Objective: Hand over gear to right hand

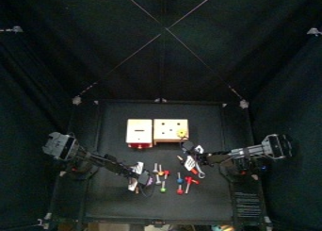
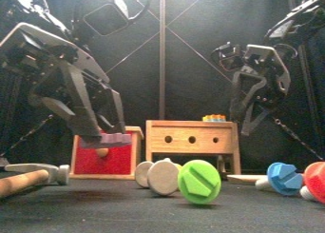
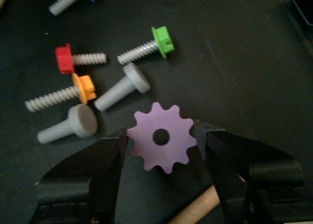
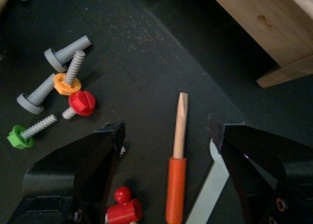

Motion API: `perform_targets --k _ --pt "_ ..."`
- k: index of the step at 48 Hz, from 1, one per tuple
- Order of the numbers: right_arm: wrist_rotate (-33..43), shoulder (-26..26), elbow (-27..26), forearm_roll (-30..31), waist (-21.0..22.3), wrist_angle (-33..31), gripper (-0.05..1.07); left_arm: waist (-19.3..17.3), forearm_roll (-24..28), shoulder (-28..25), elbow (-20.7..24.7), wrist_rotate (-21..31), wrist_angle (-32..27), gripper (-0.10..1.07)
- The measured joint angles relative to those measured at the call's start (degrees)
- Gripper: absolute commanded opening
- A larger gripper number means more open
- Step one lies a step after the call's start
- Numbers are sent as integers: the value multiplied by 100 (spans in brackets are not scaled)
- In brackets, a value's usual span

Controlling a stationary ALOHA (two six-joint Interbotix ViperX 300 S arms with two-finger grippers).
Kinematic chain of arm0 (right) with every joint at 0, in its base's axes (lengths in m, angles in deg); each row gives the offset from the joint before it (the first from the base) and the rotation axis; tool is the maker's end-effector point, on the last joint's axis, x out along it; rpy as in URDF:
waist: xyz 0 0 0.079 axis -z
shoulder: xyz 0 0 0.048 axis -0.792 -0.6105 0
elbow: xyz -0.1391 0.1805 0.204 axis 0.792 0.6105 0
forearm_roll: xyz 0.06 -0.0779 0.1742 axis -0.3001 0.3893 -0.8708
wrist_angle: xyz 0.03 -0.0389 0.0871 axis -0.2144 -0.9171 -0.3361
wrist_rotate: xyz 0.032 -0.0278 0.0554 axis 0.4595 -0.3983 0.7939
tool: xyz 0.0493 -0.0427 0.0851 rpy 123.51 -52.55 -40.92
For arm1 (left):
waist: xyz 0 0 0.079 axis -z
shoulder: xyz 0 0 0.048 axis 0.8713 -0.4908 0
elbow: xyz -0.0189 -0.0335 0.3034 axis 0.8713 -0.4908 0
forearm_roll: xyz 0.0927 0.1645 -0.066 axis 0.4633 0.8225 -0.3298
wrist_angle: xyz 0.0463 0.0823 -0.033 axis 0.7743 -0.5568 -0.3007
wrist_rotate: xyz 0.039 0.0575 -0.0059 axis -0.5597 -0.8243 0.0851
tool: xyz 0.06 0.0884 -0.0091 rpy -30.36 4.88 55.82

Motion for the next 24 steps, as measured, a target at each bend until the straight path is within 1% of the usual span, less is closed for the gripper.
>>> perform_targets --k 4,8,17,21,24 --pt "9 0 -105 -193 79 114 100 -141 62 0 -9 0 105 76" --pt "18 0 -220 -413 141 387 100 -343 114 35 -18 0 316 76" --pt "9 0 -352 -1037 431 1564 100 -888 132 185 -18 9 1081 76" --pt "9 0 -352 -1283 536 1986 100 -1107 132 211 -18 -9 1424 76" --pt "9 0 -352 -1441 589 2171 100 -1239 132 211 -26 9 1635 76"
